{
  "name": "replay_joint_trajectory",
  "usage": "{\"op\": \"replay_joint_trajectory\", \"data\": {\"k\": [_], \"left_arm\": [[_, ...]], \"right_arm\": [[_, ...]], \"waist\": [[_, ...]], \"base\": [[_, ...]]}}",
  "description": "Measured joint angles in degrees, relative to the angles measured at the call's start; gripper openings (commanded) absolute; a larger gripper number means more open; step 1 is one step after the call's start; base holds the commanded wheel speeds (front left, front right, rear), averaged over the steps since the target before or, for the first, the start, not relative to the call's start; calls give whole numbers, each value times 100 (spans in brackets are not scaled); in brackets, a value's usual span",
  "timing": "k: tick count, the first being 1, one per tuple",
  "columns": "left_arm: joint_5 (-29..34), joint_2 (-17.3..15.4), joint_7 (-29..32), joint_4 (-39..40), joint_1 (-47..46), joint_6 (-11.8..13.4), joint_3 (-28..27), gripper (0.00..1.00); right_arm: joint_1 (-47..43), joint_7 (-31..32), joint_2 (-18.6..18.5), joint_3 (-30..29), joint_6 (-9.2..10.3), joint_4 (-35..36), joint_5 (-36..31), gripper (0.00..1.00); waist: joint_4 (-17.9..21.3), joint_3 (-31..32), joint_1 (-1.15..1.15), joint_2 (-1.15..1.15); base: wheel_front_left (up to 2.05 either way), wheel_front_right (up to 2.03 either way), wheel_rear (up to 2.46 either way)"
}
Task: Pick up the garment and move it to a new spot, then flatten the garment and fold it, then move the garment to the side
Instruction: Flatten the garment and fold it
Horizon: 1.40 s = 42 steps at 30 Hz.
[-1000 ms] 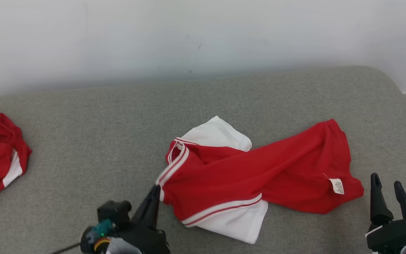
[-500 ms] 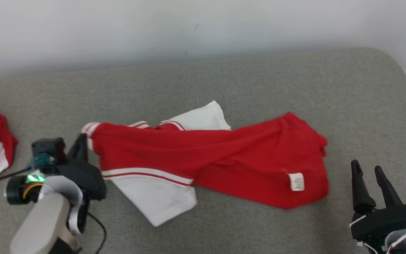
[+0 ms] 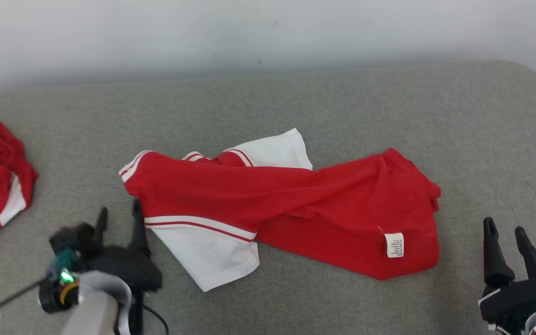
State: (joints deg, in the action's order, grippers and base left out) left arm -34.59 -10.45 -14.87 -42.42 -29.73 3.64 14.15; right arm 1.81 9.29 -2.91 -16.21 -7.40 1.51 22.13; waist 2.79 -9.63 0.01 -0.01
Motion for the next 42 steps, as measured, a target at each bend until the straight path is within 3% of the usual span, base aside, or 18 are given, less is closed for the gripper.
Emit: {"op": "replay_joint_trajectory", "data": {"k": [7,13,18,21,22,23,24,31,36,39,40,42], "left_arm": [[-149,526,90,711,1224,-457,324,100],[-536,669,426,498,1250,-463,390,100],[-686,710,684,10,910,-416,535,100],[-727,731,827,-233,749,-527,705,100],[-732,734,858,-309,687,-567,766,53],[-726,736,867,-365,634,-570,821,44],[-704,738,813,-420,588,-567,867,0],[-482,553,129,-200,521,-154,668,0],[-463,211,105,1040,1047,132,483,0],[-366,-35,536,2026,1514,471,572,0],[-347,-89,724,2326,1679,560,639,100],[-330,-164,973,2680,1920,721,683,100]], "right_arm": [[-162,35,3,-9,0,-65,52,100],[-172,76,4,151,0,-54,89,100],[-163,75,2,153,0,-51,88,100],[-153,53,1,130,0,-51,88,100],[-153,51,0,127,0,-54,88,100],[-153,42,1,115,0,-60,88,100],[-152,27,0,112,0,-66,89,100],[-176,-42,0,12,0,-143,111,100],[-242,-120,1,-76,0,-218,165,100],[-331,-127,2,-119,0,-227,199,100],[-335,-132,3,-126,0,-230,200,100],[-332,-132,-1,-129,0,-240,200,100]], "waist": [[-278,325,-1,0],[-362,512,-2,1],[-221,502,-1,1],[-108,459,-1,1],[-73,443,-1,1],[-44,426,-1,1],[-16,410,-1,1],[-26,427,-1,0],[-214,519,-1,1],[-363,566,-1,1],[-414,580,-1,1],[-509,603,-1,1]], "base": [[0,0,0],[0,0,0],[0,0,0],[0,0,0],[0,0,0],[0,0,0],[0,0,0],[0,0,0],[0,0,0],[0,0,0],[0,0,0],[0,0,0]]}}
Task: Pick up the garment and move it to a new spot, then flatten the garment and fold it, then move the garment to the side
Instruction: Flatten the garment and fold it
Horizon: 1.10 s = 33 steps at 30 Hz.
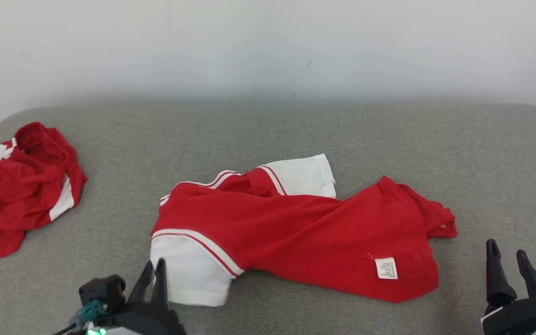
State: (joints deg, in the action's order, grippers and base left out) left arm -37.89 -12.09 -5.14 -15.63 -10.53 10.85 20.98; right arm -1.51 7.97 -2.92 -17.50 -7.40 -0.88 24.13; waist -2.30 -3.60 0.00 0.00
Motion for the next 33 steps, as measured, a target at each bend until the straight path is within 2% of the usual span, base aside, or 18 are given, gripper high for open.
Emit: {"op": "replay_joint_trajectory", "data": {"k": [4,7,9,10,13,19,26,30,33], "left_arm": [[134,-210,281,102,249,326,69,100],[332,-371,321,53,383,704,-9,100],[356,-459,364,31,494,820,-42,100],[355,-474,372,11,512,823,-43,100],[323,-453,398,-114,488,588,64,100],[410,-196,423,-828,-107,275,420,100],[876,179,571,-2228,-967,171,992,100],[906,412,320,-2746,-1227,203,980,100],[842,453,138,-3008,-1255,177,907,100]], "right_arm": [[26,8,4,91,0,-11,-1,100],[39,13,2,113,0,-14,-3,100],[34,16,2,104,0,-12,-20,100],[34,30,3,97,0,-12,-27,100],[34,55,2,80,0,-12,-46,100],[51,68,2,132,0,2,-53,100],[144,116,1,276,0,16,-62,100],[143,136,3,293,0,59,-96,100],[143,138,2,226,0,54,-114,100]], "waist": [[-114,51,0,0],[-114,82,0,0],[-102,84,0,0],[-99,81,0,0],[-87,66,0,0],[-56,32,1,0],[85,-24,1,0],[205,-54,1,0],[263,-64,1,0]], "base": [[0,0,0],[0,0,0],[0,0,0],[0,0,0],[0,0,0],[0,0,0],[0,0,0],[0,0,0],[0,0,0]]}}
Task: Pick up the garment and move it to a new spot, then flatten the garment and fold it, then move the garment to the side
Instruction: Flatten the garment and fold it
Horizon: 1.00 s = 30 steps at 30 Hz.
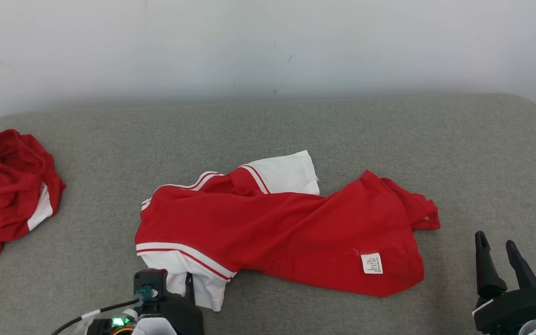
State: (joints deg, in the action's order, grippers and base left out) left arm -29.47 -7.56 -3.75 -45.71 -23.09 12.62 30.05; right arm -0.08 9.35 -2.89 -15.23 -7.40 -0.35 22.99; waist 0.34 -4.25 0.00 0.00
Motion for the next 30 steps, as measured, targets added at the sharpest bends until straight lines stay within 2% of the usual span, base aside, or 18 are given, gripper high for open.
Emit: {"op": "replay_joint_trajectory", "data": {"k": [12,15,19,22,26,27,28,29,30], "left_arm": [[-536,-19,-555,-58,328,-303,-394,100],[-547,-85,-604,-16,328,-264,-413,100],[-416,-253,-620,-32,261,-258,-299,100],[-283,-300,-522,-48,142,-401,-140,100],[-199,-325,-422,-102,17,-467,3,100],[-193,-345,-422,-124,-10,-490,16,93],[-188,-358,-422,-138,-48,-490,22,75],[-182,-361,-422,-140,-83,-490,25,48],[-179,-361,-423,-141,-103,-490,32,25]], "right_arm": [[-101,49,0,-69,0,18,-32,100],[-102,57,1,-21,0,10,-31,100],[-102,74,0,19,0,33,-32,100],[-98,79,1,14,0,63,-32,100],[-94,79,1,8,0,92,-33,100],[-90,78,1,9,0,97,-33,100],[-85,78,1,14,0,100,-33,100],[-82,75,0,13,0,100,-33,100],[-82,73,0,8,0,97,-33,100]], "waist": [[-151,203,0,0],[-185,235,0,0],[-158,213,0,0],[-107,172,0,0],[-36,99,0,0],[-19,82,0,0],[-3,65,0,0],[11,49,0,0],[21,34,0,0]], "base": [[0,0,0],[0,0,0],[0,0,0],[0,0,0],[0,0,0],[0,0,0],[0,0,0],[0,0,0],[0,0,0]]}}
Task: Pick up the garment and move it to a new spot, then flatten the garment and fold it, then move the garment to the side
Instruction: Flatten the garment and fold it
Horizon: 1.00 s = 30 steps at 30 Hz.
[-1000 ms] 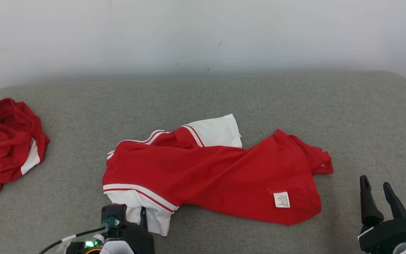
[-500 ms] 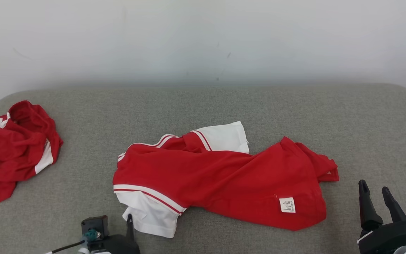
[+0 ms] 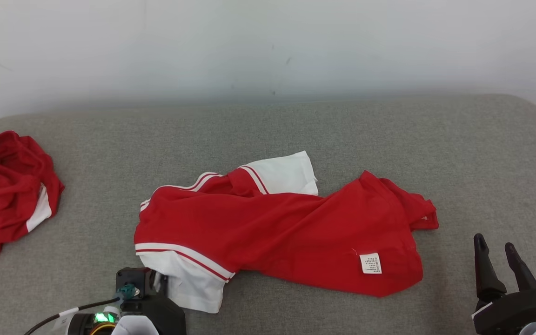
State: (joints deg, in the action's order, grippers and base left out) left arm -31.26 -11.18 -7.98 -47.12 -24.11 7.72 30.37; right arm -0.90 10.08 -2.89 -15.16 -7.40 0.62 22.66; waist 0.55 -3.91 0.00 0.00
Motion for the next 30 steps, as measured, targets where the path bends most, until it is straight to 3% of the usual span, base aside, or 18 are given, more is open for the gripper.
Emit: {"op": "replay_joint_trajectory", "data": {"k": [2,10,21,30], "left_arm": [[1,-8,-9,-9,-5,-1,8,0],[-100,-47,-109,102,97,-36,-30,0],[-348,-149,-259,990,882,204,-209,0],[-408,-272,-83,1558,1033,390,-244,0]], "right_arm": [[0,-1,0,-9,0,-13,0,100],[4,48,-1,-15,0,-81,-31,100],[204,1026,-5,18,0,-266,-499,100],[442,1636,2,434,0,-281,-1105,100]], "waist": [[12,-24,0,0],[-79,-34,0,0],[-412,-151,0,0],[-656,-304,0,0]], "base": [[0,0,0],[0,0,0],[0,0,0],[0,0,0]]}}
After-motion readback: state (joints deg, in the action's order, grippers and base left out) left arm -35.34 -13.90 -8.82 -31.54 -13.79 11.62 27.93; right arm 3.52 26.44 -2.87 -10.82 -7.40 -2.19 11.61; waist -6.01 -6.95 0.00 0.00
